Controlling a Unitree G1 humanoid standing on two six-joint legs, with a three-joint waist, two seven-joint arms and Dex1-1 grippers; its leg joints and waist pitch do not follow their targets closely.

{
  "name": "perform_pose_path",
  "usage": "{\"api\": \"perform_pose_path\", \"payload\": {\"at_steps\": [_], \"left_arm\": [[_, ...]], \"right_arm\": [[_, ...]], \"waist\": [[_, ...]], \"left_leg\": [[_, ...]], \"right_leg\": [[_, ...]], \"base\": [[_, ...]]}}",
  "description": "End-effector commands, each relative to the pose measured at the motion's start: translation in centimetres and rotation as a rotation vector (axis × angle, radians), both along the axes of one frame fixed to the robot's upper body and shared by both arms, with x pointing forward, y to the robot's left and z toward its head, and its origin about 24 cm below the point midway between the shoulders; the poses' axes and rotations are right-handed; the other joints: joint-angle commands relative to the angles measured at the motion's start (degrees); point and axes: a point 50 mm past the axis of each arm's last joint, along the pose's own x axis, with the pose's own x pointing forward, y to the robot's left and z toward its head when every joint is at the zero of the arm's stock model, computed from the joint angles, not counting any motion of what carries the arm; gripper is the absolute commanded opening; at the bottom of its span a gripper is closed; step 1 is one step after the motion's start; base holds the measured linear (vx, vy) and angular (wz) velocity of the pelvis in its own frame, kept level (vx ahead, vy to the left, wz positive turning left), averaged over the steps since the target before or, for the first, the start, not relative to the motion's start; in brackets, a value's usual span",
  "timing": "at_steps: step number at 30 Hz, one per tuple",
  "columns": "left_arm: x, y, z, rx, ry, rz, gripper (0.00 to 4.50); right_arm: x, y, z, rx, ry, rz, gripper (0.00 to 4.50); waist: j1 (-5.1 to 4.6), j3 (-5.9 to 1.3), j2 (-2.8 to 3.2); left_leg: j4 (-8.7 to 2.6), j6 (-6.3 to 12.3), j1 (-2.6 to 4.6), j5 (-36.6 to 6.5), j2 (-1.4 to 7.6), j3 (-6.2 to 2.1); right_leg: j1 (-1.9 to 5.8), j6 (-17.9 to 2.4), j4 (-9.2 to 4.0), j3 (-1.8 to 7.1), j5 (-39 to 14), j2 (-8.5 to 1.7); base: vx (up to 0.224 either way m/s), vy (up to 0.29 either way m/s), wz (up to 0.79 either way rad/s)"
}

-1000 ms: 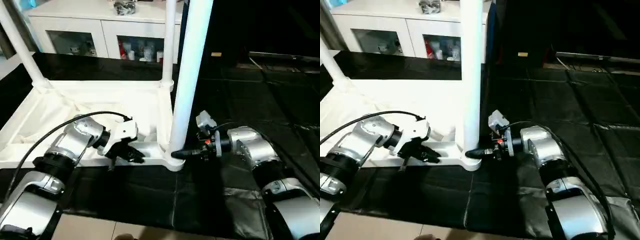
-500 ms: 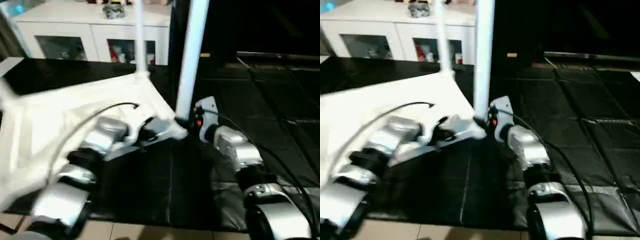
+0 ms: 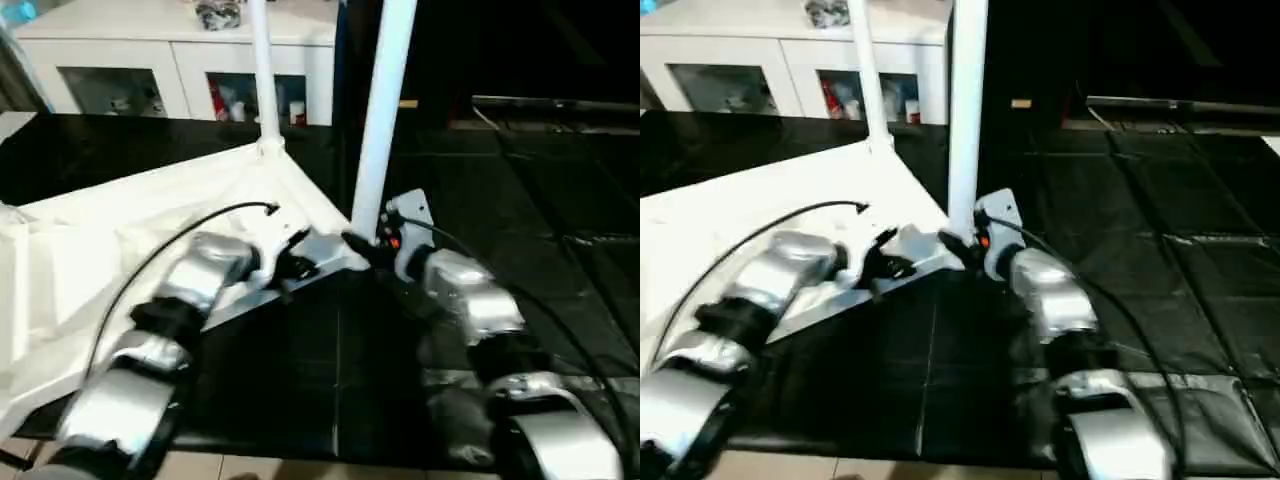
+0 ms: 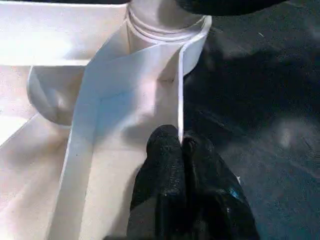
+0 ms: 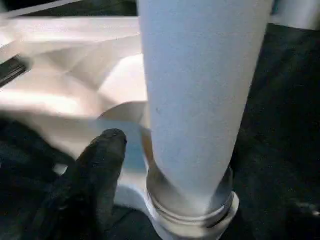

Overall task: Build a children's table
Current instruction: Rotate leg to tighten

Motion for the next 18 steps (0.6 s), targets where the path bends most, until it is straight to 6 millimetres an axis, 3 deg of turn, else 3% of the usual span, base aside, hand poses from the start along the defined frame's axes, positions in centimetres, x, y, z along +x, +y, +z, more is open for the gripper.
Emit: {"api": "perform_pose_path", "payload": {"at_steps": [1, 4, 9, 11, 16, 18], "left_arm": [[-0.7, -0.8, 0.9, -0.006, -0.028, -0.184, 0.00], [-1.4, -0.4, 0.8, 0.011, -0.005, -0.281, 0.00], [-2.2, 0.3, 0.9, 0.030, 0.026, -0.392, 0.00], [-2.3, 0.7, 0.8, 0.048, 0.034, -0.410, 0.00], [-2.8, 1.8, 0.8, 0.106, 0.066, -0.506, 0.00], [-2.9, 1.9, 0.9, 0.110, 0.069, -0.519, 0.00]], "right_arm": [[-0.8, 0.3, 0.0, 0.004, 0.012, 0.162, 3.78], [-1.0, -0.7, 0.6, 0.013, 0.005, 0.225, 4.03], [-1.7, -2.3, 1.5, -0.003, 0.012, 0.414, 4.47], [-2.0, -2.6, 1.6, -0.010, 0.028, 0.478, 4.47], [-2.2, -2.6, 1.8, 0.017, 0.061, 0.605, 4.47], [-2.2, -2.4, 1.8, 0.032, 0.069, 0.624, 4.21]], "waist": [[0.56, -4.03, 0.03], [0.86, -3.96, -0.04], [2.22, -3.91, 0.24], [2.48, -3.87, 0.08], [2.44, -4.00, -0.29], [2.49, -4.04, -0.24]], "left_leg": [[-3.39, 3.95, 0.31, -8.8, 1.72, -0.48], [-3.34, 4.06, 0.39, -9.2, 1.87, -0.26], [-3.40, 3.61, 0.83, -10.5, 2.21, -0.24], [-3.43, 3.00, 0.78, -11.6, 2.03, -0.24], [-3.35, 3.45, 0.36, -9.8, 1.96, -0.38], [-3.28, 3.69, 0.57, -9.4, 2.09, -0.30]], "right_leg": [[3.91, -11.6, -4.05, 3.51, -8.2, -4.65], [3.73, -11.9, -4.05, 3.59, -8.5, -4.57], [3.28, -11.6, -4.05, 3.69, -10.2, -4.52], [3.41, -11.3, -4.26, 3.70, -12.1, -4.63], [3.57, -10.8, -4.05, 3.58, -12.3, -4.71], [3.32, -11.2, -4.00, 3.62, -11.9, -4.65]], "base": [[0.000, 0.000, 0.00], [0.000, 0.000, 0.00], [0.000, 0.000, 0.00], [0.000, 0.000, 0.00], [0.000, 0.000, 0.00], [0.000, 0.000, 0.00]]}}
